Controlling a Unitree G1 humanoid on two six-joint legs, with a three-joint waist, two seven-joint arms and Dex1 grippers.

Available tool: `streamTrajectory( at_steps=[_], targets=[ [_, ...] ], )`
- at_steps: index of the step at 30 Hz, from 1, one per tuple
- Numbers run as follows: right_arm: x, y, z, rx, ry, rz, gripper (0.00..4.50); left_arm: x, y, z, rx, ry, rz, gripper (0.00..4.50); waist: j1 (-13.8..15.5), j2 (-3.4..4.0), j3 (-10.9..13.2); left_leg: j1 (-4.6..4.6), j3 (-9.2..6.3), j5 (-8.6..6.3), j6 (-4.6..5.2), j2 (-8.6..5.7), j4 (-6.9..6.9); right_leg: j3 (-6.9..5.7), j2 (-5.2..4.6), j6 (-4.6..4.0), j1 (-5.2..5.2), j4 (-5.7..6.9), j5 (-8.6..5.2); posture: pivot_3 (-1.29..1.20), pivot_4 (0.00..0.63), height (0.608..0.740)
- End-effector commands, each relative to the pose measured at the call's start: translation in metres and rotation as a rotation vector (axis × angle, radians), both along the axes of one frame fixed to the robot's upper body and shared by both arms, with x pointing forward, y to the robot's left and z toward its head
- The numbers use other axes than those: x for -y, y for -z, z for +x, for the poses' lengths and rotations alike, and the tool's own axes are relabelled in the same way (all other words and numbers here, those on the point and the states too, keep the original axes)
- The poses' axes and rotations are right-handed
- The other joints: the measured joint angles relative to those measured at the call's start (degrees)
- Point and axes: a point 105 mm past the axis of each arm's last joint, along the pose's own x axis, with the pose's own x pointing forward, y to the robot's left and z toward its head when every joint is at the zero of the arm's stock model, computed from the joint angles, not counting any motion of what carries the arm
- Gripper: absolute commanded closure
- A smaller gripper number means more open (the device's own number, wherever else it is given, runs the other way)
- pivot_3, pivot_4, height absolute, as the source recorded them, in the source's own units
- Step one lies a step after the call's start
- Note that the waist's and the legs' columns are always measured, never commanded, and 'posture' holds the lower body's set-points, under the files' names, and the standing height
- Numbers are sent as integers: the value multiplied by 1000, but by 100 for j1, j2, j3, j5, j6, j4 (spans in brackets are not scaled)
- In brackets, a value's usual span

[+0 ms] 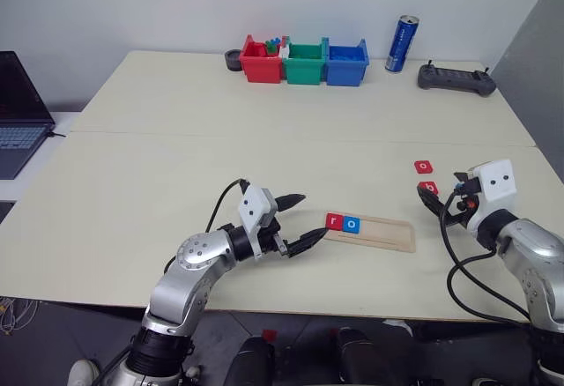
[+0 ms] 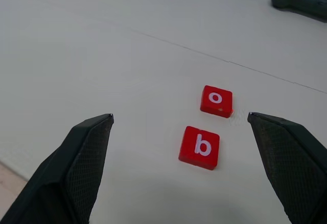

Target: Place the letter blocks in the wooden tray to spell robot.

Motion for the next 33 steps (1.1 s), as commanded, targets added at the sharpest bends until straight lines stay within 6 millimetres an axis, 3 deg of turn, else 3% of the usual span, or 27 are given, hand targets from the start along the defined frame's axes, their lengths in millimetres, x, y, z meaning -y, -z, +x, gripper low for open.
streamTrajectory(
  at_steps=[1, 10, 33],
  targets=[
    [5, -3, 7, 12, 77, 26, 0, 5, -12, -4, 27, 36, -22, 41, 0, 0, 0, 0, -1, 0, 0, 0, 0, -1, 0, 0, 0, 0, 0, 0, 150, 740],
    [18, 26, 32, -67, 291, 80, 0, 10, -12, -10, 13, 71, -22, 41, -11, 2, -1, 1, 4, 0, 0, 1, -2, 3, 1, -1, -3, 0, 0, 0, 150, 740],
    [5, 42, 49, -148, 284, 213, 0, 0, -19, -13, 108, 120, 27, 41, -100, 5, -2, 1, 2, 0, 1, 2, -4, 2, 4, -1, -4, 0, 0, 0, 150, 740]
  ],
)
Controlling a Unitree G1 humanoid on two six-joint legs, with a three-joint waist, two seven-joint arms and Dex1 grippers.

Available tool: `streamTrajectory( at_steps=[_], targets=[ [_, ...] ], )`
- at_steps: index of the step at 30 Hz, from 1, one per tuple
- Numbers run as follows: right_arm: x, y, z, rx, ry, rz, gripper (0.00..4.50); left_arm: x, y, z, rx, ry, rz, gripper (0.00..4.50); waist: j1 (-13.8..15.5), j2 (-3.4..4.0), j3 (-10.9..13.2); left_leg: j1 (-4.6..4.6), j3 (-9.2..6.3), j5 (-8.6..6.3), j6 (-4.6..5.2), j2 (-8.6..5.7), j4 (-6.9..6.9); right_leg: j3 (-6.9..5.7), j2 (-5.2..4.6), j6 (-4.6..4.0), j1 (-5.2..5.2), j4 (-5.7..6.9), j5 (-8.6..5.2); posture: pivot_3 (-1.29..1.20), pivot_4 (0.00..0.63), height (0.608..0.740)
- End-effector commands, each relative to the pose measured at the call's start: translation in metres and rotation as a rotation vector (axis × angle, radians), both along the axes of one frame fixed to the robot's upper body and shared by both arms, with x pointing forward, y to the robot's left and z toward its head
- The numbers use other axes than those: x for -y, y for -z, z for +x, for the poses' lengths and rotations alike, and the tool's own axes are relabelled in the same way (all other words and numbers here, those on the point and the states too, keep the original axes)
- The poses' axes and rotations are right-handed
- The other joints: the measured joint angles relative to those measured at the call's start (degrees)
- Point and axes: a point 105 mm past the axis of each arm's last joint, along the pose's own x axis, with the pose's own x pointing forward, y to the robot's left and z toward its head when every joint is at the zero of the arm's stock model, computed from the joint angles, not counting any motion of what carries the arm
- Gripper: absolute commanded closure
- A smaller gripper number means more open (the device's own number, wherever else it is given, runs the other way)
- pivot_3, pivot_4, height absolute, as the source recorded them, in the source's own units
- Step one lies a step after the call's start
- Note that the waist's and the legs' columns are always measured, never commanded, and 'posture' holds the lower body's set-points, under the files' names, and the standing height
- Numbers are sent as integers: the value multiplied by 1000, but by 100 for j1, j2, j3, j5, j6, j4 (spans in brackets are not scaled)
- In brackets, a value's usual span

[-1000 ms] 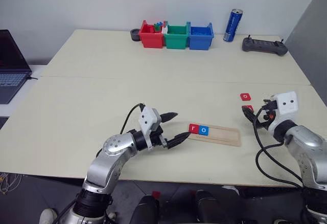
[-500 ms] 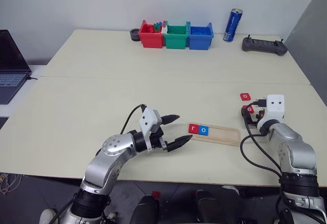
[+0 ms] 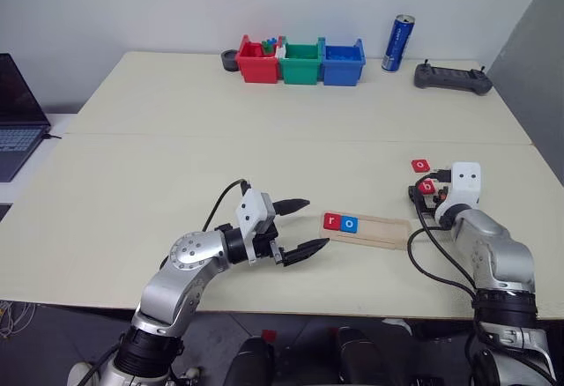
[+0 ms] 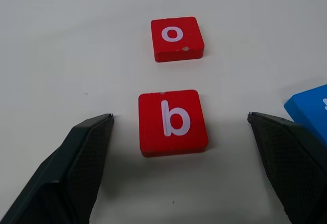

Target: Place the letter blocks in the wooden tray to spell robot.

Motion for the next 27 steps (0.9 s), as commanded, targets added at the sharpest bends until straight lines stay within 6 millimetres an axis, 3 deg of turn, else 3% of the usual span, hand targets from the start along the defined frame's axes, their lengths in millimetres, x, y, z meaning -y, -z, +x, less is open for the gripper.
streamTrajectory(
  at_steps=[1, 5, 11, 15, 20, 22, 27],
  targets=[
    [-3, -6, 3, 21, -7, 38, 0, 3, -15, -1, 61, 14, -12, 41, -15, 0, 0, 0, 0, 0, 0, 0, 0, 0, 0, 0, 0, 0, 0, 0, 150, 740],
    [-4, -3, 3, 15, -3, 42, 927, 6, -20, 1, 64, 5, -18, 0, -32, 0, 0, 0, -1, 0, 0, 0, 0, 0, 0, 0, 0, 0, 0, 0, 150, 740],
    [-5, -4, 0, 19, -6, 23, 3024, 5, -21, 0, 57, 2, -21, 0, -50, 1, 0, 2, -1, 0, 0, 2, -1, 0, 2, 0, 0, 1, 0, 0, 150, 740],
    [-2, -12, -10, 25, -26, -30, 3045, 4, -17, 0, 51, 9, -14, 0, -39, 1, 0, 0, -2, 0, 0, 1, -1, 0, 2, 0, 0, 0, 0, 0, 150, 740],
    [3, -35, -46, 7, -61, -99, 3045, 3, -14, -5, 45, 43, -4, 0, -17, 5, 2, -5, -4, 0, 0, -2, -4, 0, -1, 1, -1, -4, 0, 0, 150, 740],
    [1, -34, -67, -42, -84, -113, 3045, 2, -11, -4, 45, 54, 5, 0, -4, 6, 2, -5, -9, 0, 0, -1, -7, -3, 0, 1, -1, -3, -1, 0, 150, 740],
    [2, -20, -100, -138, -61, -73, 3045, 2, -8, -2, 42, 71, 9, 0, 7, 6, 2, -4, -7, 0, 0, 1, -9, -2, 3, 3, -1, -5, -2, 0, 150, 740]
  ],
)
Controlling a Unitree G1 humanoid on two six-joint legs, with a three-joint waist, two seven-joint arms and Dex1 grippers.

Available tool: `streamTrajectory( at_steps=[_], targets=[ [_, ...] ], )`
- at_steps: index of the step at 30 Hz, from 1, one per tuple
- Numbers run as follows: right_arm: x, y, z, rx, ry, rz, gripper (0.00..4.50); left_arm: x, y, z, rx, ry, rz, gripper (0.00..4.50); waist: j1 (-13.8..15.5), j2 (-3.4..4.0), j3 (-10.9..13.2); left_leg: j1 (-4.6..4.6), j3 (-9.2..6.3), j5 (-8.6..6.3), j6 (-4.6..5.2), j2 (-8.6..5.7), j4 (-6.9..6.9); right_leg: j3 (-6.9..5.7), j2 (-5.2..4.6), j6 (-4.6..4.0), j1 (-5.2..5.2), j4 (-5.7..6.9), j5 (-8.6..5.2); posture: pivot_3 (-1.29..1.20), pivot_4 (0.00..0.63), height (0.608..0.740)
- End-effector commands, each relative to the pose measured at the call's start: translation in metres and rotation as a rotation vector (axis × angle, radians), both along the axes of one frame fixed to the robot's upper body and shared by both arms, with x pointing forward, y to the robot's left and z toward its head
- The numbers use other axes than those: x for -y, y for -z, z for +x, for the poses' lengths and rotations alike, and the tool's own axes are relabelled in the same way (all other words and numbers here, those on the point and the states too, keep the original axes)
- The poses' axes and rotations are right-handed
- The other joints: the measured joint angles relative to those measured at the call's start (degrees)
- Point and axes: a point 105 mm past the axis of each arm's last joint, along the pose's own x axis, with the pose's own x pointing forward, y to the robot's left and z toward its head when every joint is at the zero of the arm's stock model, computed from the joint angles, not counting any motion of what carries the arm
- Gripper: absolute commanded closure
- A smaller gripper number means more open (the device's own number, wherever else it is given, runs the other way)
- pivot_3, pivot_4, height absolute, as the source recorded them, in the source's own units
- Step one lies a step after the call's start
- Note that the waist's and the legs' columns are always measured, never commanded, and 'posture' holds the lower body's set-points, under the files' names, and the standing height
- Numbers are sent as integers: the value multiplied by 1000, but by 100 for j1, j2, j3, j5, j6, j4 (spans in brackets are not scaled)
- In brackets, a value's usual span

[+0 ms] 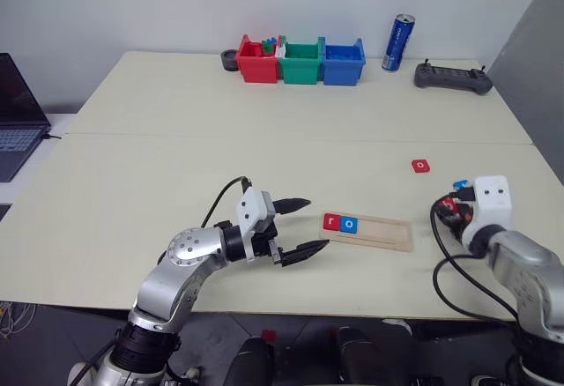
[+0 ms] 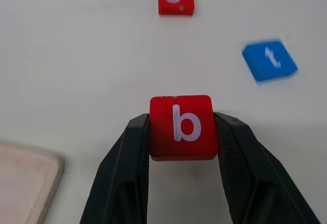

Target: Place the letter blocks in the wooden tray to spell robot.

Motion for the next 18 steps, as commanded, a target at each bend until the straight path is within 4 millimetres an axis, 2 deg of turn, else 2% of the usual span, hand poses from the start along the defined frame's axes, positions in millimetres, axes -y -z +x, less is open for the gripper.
streamTrajectory(
  at_steps=[1, 6, 10, 14, 15, 18],
  targets=[
    [0, -5, -14, -2, 15, 20, 3045, 2, -5, -2, 33, 34, -11, 0, -10, 0, 0, 1, 1, 0, 0, 1, 0, 0, 1, 0, 0, 0, 0, 0, 150, 740],
    [-12, 9, -18, -32, 48, 68, 3045, 3, -2, 0, 32, 50, -10, 0, -33, 0, 0, 4, 6, 0, 0, 6, 0, 4, 6, 3, -1, 0, -2, 0, 150, 740],
    [-12, 18, -15, -40, 82, 82, 3045, 3, -1, -3, 34, 85, -9, 0, -32, 0, 0, 2, 7, 0, 0, 4, 0, 5, 5, 2, -1, -4, -2, 0, 150, 740],
    [-12, 18, -13, -45, 76, 86, 3045, 1, 0, -10, 35, 135, 7, 0, -34, 0, 0, 3, 6, 0, 0, 6, 0, 4, 6, 2, 0, -5, -2, 0, 150, 740],
    [-12, 18, -13, -49, 71, 86, 2304, 0, 0, -10, 36, 139, 9, 0, -35, 0, 0, 4, 6, 0, 0, 6, 0, 4, 6, 2, 0, -5, -2, 0, 150, 740],
    [-11, 20, -13, -57, 68, 88, 1380, -1, 0, -9, 39, 137, 10, 0, -32, 0, 0, 2, 6, 0, 0, 5, 0, 4, 5, 3, 0, -5, -2, 0, 150, 740]
  ],
)
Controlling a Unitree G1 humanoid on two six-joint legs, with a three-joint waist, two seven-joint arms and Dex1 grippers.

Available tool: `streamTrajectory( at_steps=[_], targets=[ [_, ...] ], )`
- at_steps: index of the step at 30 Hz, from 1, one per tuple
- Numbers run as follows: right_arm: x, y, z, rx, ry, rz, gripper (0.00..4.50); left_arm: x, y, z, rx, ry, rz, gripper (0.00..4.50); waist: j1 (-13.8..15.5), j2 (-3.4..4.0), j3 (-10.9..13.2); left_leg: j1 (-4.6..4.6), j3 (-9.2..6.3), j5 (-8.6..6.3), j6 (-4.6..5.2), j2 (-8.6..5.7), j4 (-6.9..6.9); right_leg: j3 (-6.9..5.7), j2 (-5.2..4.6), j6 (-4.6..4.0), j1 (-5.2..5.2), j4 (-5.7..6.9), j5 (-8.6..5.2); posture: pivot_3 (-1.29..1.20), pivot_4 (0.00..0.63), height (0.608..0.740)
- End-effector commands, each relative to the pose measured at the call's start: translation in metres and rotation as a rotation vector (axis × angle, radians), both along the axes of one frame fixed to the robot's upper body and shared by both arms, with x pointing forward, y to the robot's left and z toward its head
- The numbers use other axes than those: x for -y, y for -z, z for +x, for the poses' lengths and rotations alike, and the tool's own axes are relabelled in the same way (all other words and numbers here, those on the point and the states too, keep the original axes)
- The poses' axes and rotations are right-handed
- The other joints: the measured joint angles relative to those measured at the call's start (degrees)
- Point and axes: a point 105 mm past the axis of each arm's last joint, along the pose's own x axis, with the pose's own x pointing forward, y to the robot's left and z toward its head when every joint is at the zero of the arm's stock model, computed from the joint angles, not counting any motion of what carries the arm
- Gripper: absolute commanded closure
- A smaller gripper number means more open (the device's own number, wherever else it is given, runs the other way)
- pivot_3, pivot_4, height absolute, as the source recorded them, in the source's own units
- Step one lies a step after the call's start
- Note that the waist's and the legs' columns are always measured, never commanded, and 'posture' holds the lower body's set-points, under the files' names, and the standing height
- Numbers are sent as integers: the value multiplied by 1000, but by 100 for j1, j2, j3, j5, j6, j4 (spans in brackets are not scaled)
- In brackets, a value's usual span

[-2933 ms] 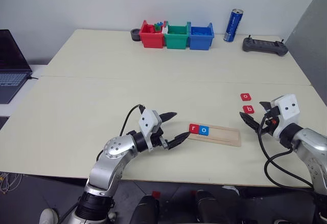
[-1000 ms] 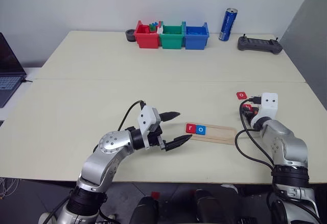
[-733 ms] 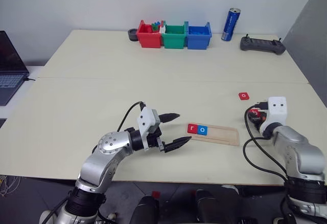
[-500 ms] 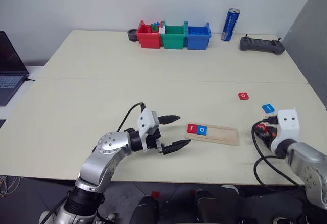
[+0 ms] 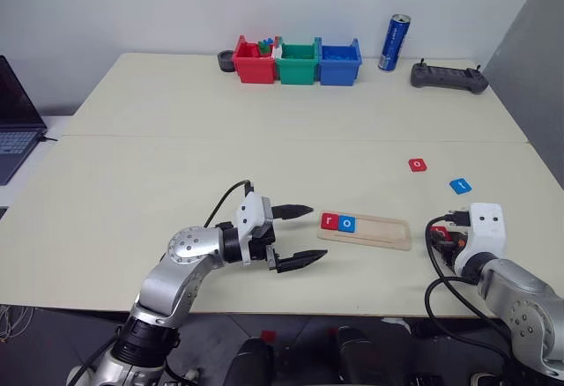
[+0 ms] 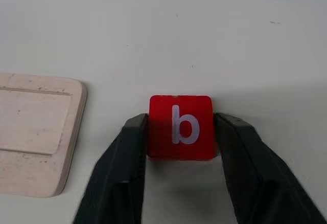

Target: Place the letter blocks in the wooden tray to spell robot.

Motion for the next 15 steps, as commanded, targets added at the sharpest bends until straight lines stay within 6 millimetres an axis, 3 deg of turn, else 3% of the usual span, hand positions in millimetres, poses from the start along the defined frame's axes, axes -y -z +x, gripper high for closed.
streamTrajectory(
  at_steps=[1, 4, 9, 15],
  targets=[
    [3, 0, 0, -7, 6, -4, 1069, 1, -8, -2, 40, 24, -15, 0, 1, 0, 0, 0, 0, 0, 0, 0, 0, 0, 0, 0, 0, -1, 0, 0, 150, 740],
    [5, 4, -1, -20, 14, 15, 89, 1, -8, -2, 43, 19, -16, 0, 2, 0, 0, 0, 0, 0, 0, 0, 0, 0, 0, 1, 0, -1, -1, 0, 150, 740],
    [12, -12, 2, 34, -18, -25, 38, 1, -7, -3, 41, 20, -17, 0, 1, 0, 0, 0, 0, 0, 0, -1, 0, 0, -1, 2, 1, -2, -1, 0, 150, 740],
    [19, -73, 26, 224, -136, -117, 38, 1, -8, 0, 47, 16, -19, 0, -17, 6, 5, 2, 6, 0, 0, 1, 0, 4, 1, 9, -1, -2, -5, 0, 150, 740]
  ],
)
